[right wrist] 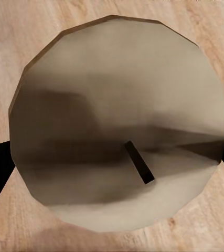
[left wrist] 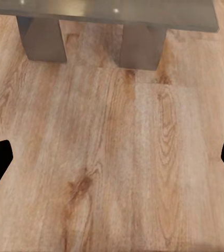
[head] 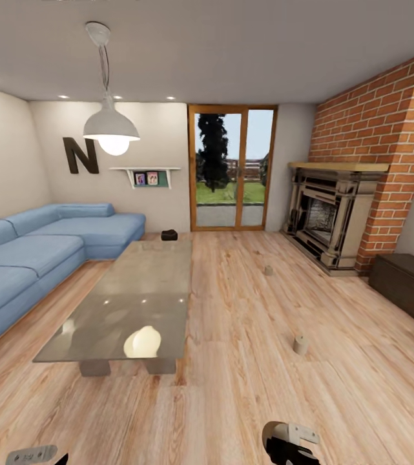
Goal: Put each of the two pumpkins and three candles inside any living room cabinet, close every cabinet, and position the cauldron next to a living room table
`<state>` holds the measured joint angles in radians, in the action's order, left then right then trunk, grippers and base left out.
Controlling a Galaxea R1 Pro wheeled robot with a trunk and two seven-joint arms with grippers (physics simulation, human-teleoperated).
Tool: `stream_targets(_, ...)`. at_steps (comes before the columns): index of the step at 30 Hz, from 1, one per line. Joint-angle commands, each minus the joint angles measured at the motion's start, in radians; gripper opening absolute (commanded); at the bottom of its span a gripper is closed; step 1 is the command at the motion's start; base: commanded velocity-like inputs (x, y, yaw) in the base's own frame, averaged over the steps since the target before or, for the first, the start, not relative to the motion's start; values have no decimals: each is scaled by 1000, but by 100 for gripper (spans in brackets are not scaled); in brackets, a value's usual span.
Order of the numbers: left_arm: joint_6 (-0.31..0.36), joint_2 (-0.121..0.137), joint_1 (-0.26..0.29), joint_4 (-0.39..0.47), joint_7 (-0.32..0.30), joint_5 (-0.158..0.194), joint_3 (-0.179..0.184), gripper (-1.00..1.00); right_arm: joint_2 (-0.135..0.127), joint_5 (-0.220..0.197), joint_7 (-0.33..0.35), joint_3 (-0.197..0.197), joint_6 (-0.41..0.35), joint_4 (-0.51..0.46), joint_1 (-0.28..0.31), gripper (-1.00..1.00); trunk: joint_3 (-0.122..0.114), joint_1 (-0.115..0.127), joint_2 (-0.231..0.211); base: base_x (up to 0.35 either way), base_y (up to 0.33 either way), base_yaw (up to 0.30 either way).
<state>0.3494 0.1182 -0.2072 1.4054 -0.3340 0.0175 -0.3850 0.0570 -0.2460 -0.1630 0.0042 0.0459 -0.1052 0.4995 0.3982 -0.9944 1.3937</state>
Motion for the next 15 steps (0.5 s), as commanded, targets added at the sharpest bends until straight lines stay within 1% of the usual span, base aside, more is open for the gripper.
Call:
stream_targets(1, 5, 0, 0, 1, -4, 1, -1, 100, 0, -8, 0, 0, 5, 1, 1, -100, -2, 4, -7, 0, 0, -18)
stream_targets(12, -1, -1, 0, -1, 3, -3, -2, 100, 1, -8, 0, 2, 4, 2, 0, -100, -37, 46, -84, 0, 0, -4)
stream_targets(15, -17, -1, 0, -14, 4, -5, -2, 100, 0, -8, -2, 2, 2, 4, -1, -100, -46, 58, -105, 0, 0, 0)
